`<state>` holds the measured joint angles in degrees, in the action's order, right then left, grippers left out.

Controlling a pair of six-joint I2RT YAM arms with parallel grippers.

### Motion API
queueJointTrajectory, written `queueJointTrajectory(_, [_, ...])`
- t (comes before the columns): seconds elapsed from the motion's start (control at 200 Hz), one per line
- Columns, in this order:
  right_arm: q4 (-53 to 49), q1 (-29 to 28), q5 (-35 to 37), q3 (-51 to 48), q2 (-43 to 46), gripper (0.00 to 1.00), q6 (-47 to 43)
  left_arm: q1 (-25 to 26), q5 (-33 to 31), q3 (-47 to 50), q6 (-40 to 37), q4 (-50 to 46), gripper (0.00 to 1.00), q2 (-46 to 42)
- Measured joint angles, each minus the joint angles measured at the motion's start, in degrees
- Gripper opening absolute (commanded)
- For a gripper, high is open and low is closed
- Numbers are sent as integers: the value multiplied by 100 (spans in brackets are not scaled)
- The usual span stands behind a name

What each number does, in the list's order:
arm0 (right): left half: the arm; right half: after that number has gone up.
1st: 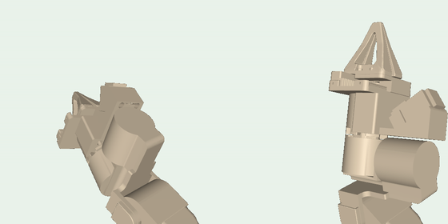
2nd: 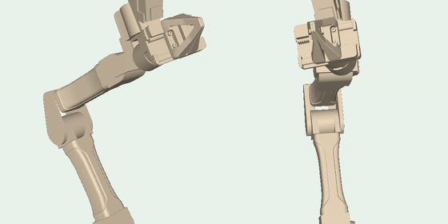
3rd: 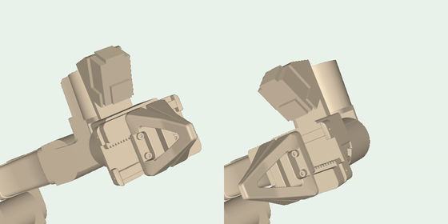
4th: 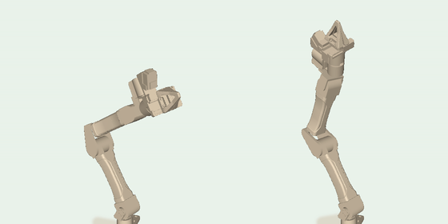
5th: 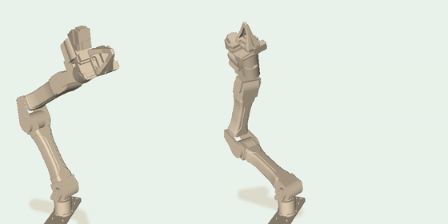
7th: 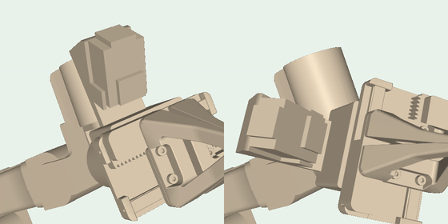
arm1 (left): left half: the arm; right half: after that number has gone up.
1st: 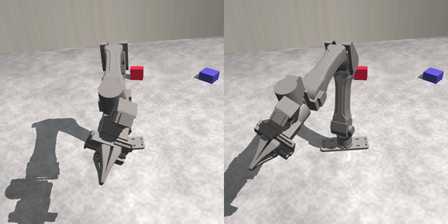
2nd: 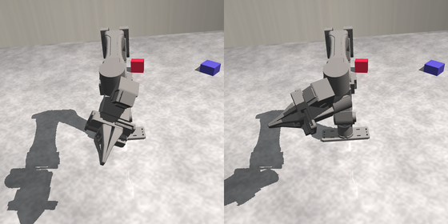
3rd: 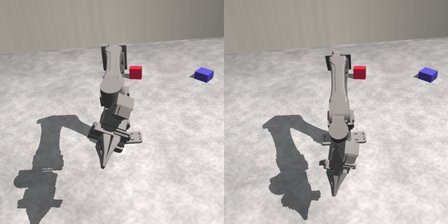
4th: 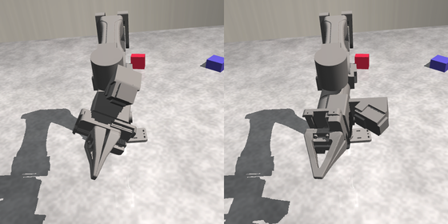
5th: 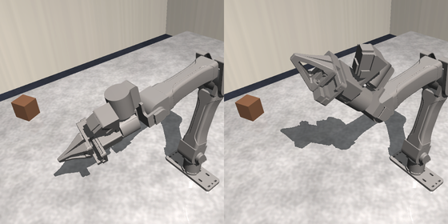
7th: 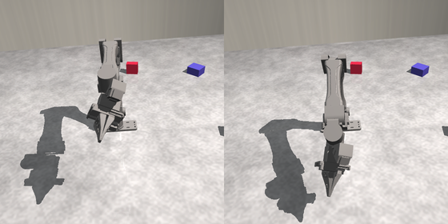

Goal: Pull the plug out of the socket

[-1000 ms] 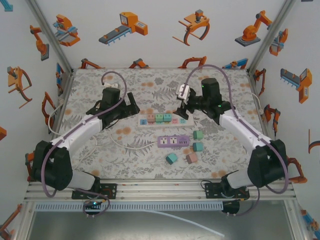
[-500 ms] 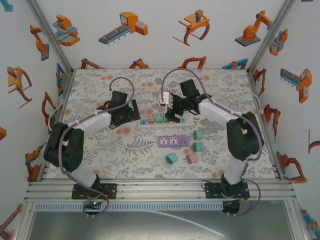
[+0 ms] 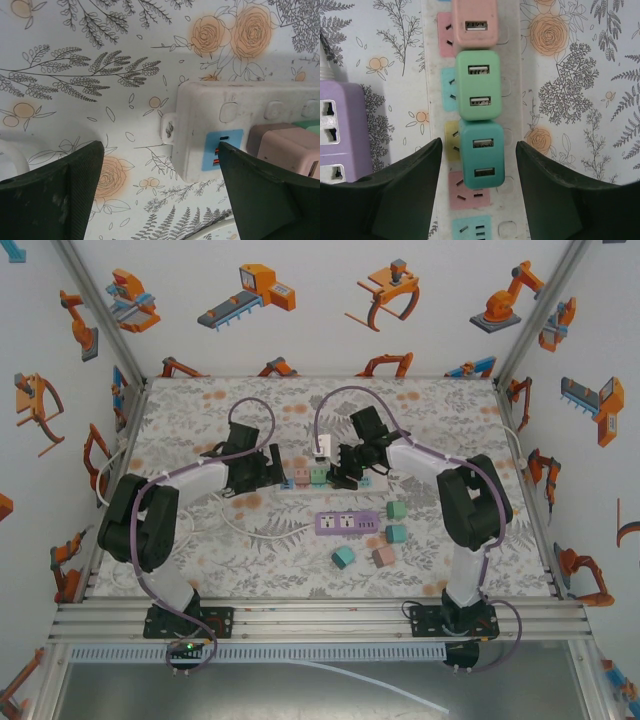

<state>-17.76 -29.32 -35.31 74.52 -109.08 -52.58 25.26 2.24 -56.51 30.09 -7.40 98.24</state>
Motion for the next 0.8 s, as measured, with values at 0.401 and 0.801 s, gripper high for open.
queueJointTrajectory(0.401, [2, -63, 22, 22, 0, 35, 7, 94, -24, 0, -168, 17, 82, 22])
queueJointTrajectory(0.801, [-223, -66, 46, 153, -2, 24, 179, 101, -7, -173, -238, -125, 81, 149])
